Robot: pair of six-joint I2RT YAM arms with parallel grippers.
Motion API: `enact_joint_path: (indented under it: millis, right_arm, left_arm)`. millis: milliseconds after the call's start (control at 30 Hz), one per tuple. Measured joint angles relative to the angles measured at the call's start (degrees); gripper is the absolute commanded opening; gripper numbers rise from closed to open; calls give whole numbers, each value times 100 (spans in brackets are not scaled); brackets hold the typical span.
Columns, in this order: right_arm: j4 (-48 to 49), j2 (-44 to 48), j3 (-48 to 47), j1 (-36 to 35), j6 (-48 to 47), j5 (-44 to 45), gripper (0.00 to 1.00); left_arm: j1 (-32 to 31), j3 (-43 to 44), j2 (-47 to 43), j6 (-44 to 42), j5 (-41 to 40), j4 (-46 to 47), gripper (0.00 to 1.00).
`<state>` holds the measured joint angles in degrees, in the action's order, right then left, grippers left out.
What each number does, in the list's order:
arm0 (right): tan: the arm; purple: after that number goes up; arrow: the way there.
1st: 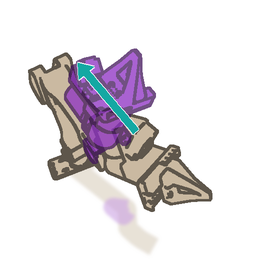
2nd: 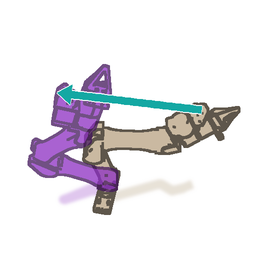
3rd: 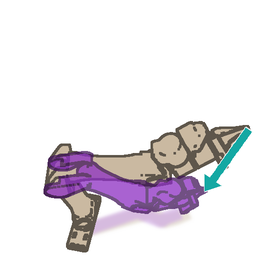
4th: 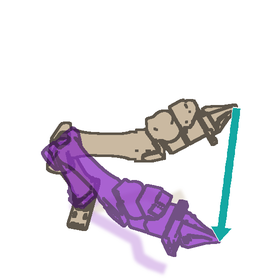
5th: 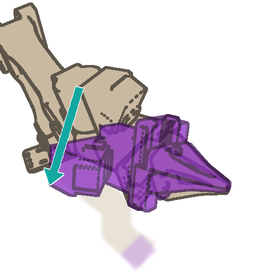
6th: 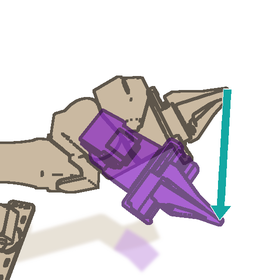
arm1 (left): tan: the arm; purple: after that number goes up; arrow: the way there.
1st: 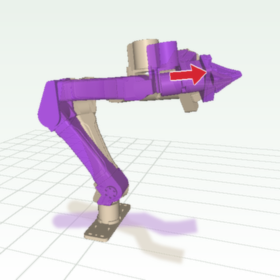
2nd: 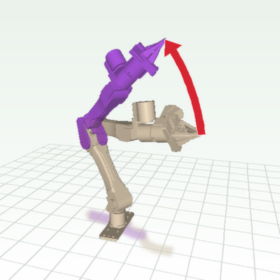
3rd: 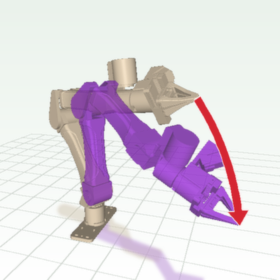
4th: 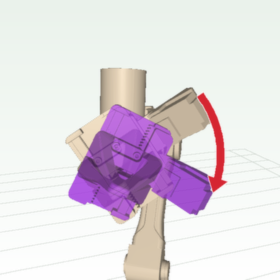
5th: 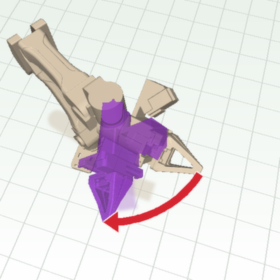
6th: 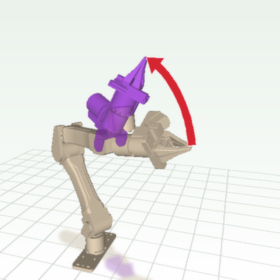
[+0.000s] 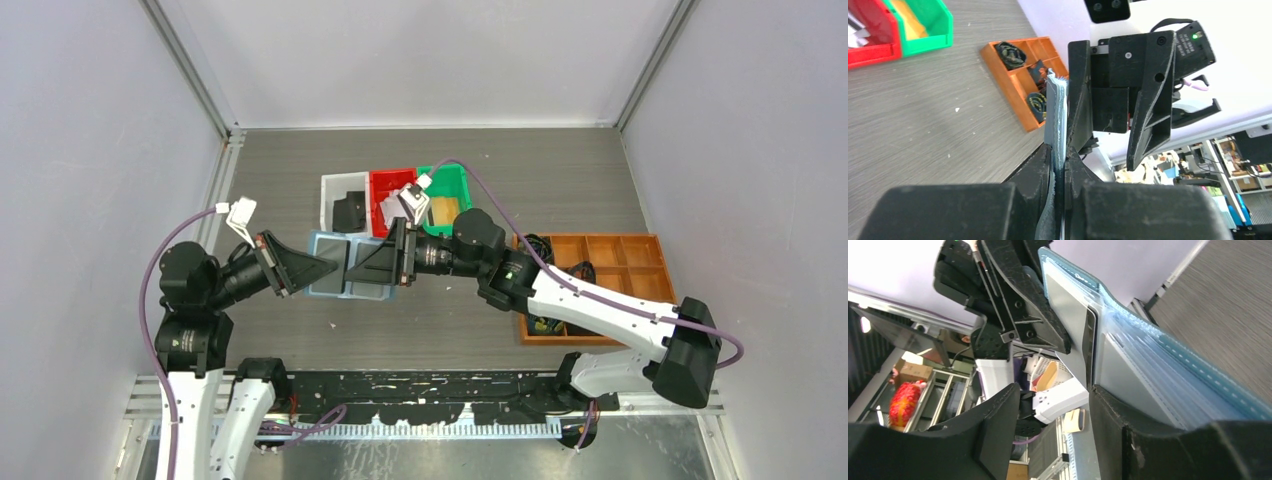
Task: Take the credit cards out of the card holder
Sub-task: Remove the credit card from the card holder.
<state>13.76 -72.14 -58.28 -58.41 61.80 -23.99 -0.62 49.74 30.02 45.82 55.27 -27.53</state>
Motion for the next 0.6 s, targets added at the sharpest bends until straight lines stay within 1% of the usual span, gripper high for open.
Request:
enact_joint_path:
  millis: [200, 367, 433, 600]
  right_arm:
    - [479, 120, 129, -9, 162, -76, 53]
    - [651, 127, 144, -9, 258, -127, 53]
    - [649, 127, 144, -9, 254, -120, 55]
    - [295, 127, 13, -90, 39, 90, 56]
  left_arm:
    - [2, -33, -63, 621, 221, 535, 0]
    - [4, -37, -70, 887, 302, 723, 0]
    - [4, -39, -79, 960, 310, 765, 0]
    - [26, -92, -127, 997, 302, 800, 0]
